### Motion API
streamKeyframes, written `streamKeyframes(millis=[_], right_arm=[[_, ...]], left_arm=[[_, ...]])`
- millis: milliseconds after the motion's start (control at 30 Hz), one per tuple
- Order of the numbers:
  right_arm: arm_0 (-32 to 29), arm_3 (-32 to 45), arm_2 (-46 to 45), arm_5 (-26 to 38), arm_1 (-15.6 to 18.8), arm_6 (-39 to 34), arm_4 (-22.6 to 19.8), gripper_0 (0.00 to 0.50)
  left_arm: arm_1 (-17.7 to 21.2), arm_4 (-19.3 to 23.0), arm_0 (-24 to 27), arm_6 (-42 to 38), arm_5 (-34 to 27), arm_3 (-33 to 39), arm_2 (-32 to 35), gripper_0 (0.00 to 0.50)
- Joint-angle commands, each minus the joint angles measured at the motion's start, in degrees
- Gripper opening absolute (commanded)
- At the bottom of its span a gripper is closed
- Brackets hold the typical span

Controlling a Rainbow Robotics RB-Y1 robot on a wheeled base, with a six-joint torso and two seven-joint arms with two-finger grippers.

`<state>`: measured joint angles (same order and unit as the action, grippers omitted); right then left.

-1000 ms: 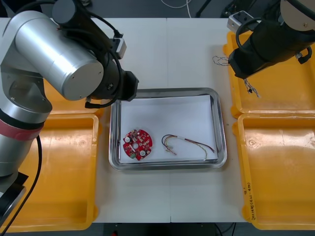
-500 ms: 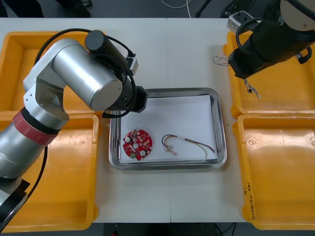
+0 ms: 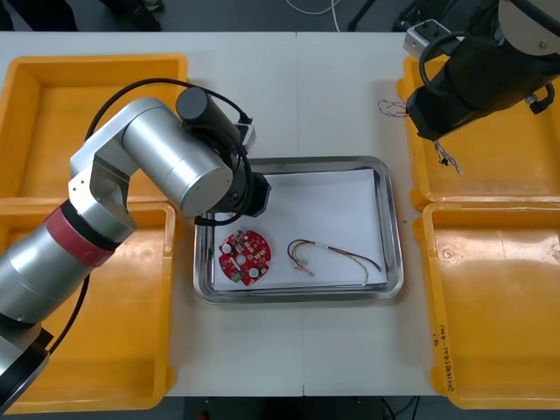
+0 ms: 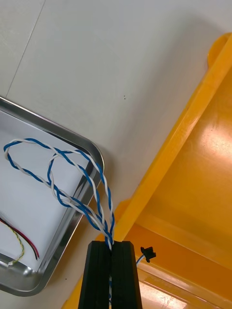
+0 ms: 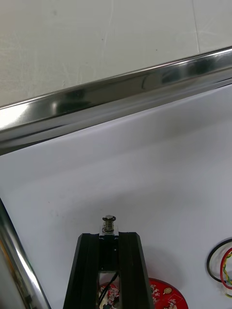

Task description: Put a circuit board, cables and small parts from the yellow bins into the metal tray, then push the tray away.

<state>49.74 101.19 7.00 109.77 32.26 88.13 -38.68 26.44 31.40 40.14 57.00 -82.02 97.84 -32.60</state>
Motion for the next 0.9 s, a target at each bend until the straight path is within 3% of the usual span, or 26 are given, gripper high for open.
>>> streamKeyframes(millis=[33,467,533,567,600,667,900], right_arm=[[-0.08,1.64,-1.29,0.23,1.49,0.64,-0.08,0.0],[0.01,1.64,-1.38,0.23,1.41,0.64,-0.16,0.0],[0.01,1.64,-1.38,0.23,1.32,0.55,-0.16,0.0],[0.01,1.64,-1.38,0.23,1.32,0.64,-0.08,0.0],[0.01,1.64,-1.47,0.23,1.32,0.64,-0.16,0.0],[0.01,1.64,-1.47,0.23,1.32,0.55,-0.16,0.0],[0.01,1.64,-1.38,0.23,1.32,0.55,-0.34,0.0]], left_arm=[[0.19,0.5,-0.24,1.98,1.07,-0.55,-1.68,0.0],[0.36,0.5,-0.33,2.59,2.3,-2.65,-1.94,0.007],[0.36,0.5,-0.33,2.59,2.56,-2.83,-1.94,0.14],[0.36,0.68,-0.33,2.42,2.83,-2.83,-1.94,0.264],[0.45,0.76,-0.33,2.5,3.0,-2.83,-1.94,0.306],[0.36,0.76,-0.33,2.42,3.18,-2.83,-1.94,0.484],[0.45,0.68,-0.33,2.24,3.62,-2.83,-1.94,0.5]])
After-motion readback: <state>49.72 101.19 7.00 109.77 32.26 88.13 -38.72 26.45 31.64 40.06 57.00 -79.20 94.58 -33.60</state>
